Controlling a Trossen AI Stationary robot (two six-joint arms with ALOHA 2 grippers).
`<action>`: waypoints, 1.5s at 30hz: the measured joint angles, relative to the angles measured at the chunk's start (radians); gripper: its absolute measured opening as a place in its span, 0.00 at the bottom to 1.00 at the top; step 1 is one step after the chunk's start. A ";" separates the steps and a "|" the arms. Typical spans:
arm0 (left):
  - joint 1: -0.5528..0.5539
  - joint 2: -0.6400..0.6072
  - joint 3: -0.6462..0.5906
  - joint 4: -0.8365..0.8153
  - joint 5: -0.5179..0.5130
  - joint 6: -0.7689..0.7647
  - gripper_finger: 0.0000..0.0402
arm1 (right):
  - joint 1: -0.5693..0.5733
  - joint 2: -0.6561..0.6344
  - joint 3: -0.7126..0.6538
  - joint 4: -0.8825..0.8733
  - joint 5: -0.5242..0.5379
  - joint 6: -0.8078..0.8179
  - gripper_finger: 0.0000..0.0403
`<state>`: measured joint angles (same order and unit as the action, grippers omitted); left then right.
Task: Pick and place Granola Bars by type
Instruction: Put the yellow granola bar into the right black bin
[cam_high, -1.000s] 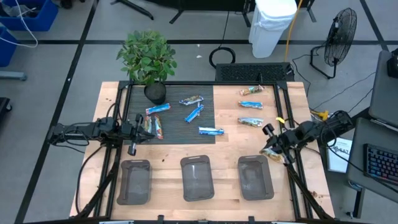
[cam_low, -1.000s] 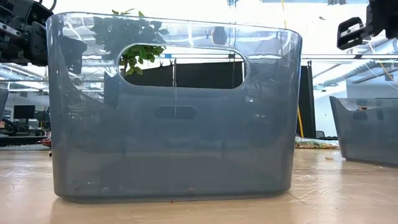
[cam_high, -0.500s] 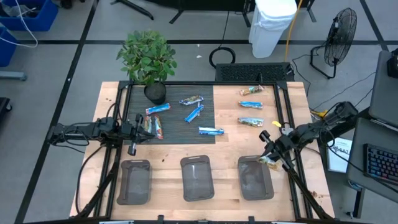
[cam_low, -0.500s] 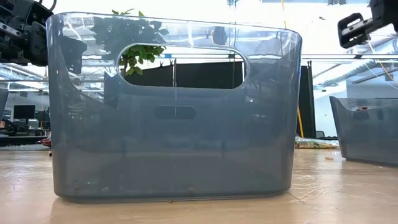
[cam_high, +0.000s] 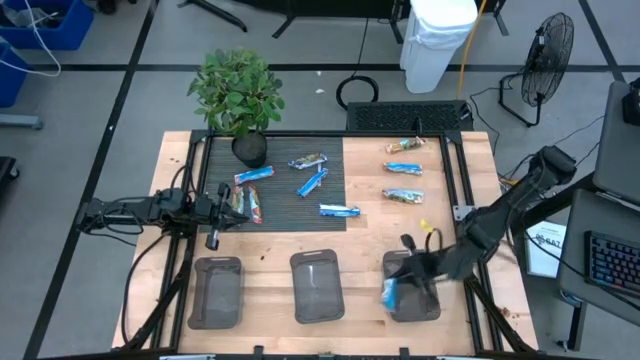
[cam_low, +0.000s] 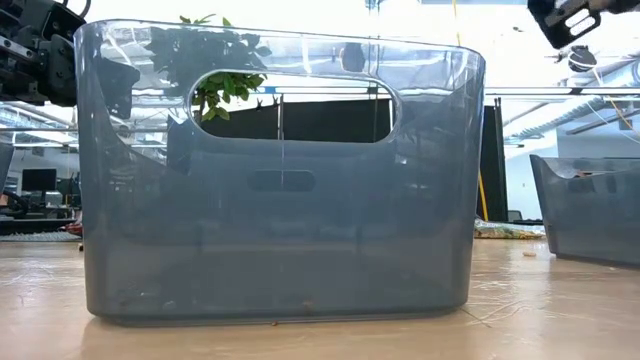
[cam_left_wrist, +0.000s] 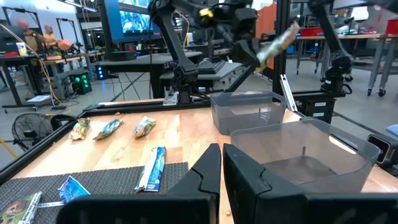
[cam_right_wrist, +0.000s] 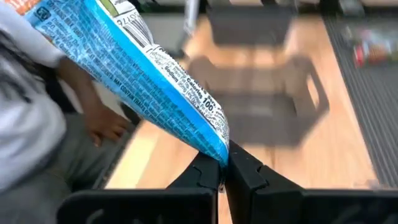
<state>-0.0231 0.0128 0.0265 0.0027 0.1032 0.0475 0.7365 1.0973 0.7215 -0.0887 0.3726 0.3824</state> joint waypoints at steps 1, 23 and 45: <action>0.000 0.000 0.000 -0.001 0.000 0.000 0.06 | 0.006 0.034 0.030 -0.044 0.012 0.051 0.00; 0.000 0.000 0.000 0.000 0.000 0.000 0.06 | 0.024 0.172 0.137 -0.851 -0.210 1.091 0.00; 0.000 0.000 0.000 0.001 0.000 0.000 0.06 | 0.023 0.333 0.137 -0.749 -0.195 1.049 0.00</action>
<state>-0.0231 0.0130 0.0265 0.0032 0.1032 0.0475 0.7593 1.4300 0.8581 -0.8381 0.1774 1.4309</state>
